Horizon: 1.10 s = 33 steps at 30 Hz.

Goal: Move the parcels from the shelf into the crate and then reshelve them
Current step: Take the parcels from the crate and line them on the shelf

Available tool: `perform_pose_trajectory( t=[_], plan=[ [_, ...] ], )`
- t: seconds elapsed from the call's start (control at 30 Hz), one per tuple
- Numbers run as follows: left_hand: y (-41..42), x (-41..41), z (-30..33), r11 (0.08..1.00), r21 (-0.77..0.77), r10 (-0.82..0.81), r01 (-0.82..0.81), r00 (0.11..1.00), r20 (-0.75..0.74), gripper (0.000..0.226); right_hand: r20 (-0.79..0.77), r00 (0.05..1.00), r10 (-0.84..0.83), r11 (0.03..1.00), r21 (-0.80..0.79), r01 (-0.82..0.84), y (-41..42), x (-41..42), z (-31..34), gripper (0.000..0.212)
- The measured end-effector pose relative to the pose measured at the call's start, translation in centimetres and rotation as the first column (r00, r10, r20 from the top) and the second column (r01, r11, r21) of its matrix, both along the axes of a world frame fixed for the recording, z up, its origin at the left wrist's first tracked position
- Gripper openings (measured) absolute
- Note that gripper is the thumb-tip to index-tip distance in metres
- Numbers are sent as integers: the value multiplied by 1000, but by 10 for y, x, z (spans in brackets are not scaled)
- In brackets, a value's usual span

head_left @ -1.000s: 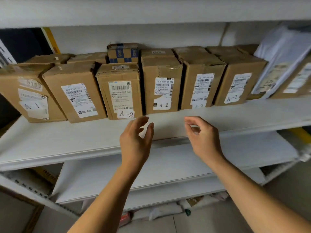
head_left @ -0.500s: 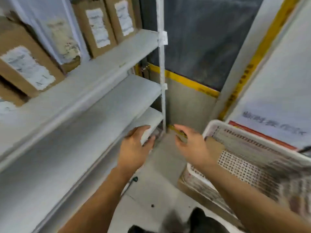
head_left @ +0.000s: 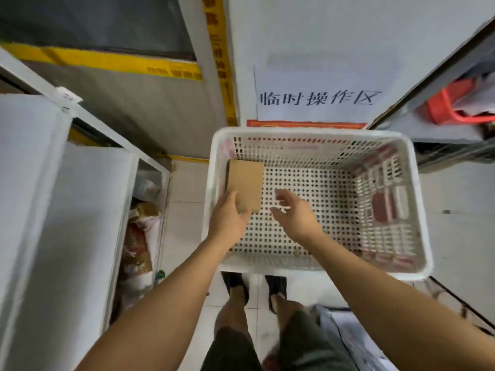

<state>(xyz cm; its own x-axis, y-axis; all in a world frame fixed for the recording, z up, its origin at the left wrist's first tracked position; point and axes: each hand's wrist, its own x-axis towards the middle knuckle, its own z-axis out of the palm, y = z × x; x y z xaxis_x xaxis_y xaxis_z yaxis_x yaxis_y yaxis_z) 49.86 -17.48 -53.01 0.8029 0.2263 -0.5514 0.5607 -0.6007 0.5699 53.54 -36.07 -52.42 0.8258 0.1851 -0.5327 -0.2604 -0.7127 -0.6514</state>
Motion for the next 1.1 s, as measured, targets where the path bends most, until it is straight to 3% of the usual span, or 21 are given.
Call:
perform_pose_trajectory(
  t=[0.3, 0.43, 0.6, 0.67, 0.77, 0.87, 1.0, 1.1],
  plan=[
    [-10, 84, -161, 987, 145, 98, -62, 961, -257, 86, -188, 977, -101, 994, 29, 108, 23, 58, -169, 66],
    [-12, 98, -193, 985, 158, 111, -69, 955, -276, 91, -329, 936, -121, 982, 96, 160, 34, 70, -216, 70],
    [-18, 107, -198, 968, 200, 202, -154, 947, -250, 89, -510, 835, -204, 914, 205, 349, 33, 72, -237, 93],
    [-18, 102, -194, 974, 184, 183, -133, 940, -287, 84, -555, 795, -247, 871, 232, 433, 23, 67, -241, 98],
    [-21, 88, -182, 985, 79, 168, -151, 934, -316, 72, -600, 749, -281, 833, 234, 501, 9, 56, -227, 87],
    [-21, 73, -159, 962, -86, 230, -261, 936, -267, 51, -577, 762, -294, 839, 226, 495, -3, 46, -194, 78],
    [-19, 59, -105, 941, -197, 242, -274, 955, -170, 59, -524, 798, -298, 826, 278, 491, -17, 42, -142, 67],
    [-12, 55, -60, 860, -355, 349, -366, 930, -114, 34, -489, 813, -315, 790, 340, 510, -25, 43, -91, 64]
  ],
)
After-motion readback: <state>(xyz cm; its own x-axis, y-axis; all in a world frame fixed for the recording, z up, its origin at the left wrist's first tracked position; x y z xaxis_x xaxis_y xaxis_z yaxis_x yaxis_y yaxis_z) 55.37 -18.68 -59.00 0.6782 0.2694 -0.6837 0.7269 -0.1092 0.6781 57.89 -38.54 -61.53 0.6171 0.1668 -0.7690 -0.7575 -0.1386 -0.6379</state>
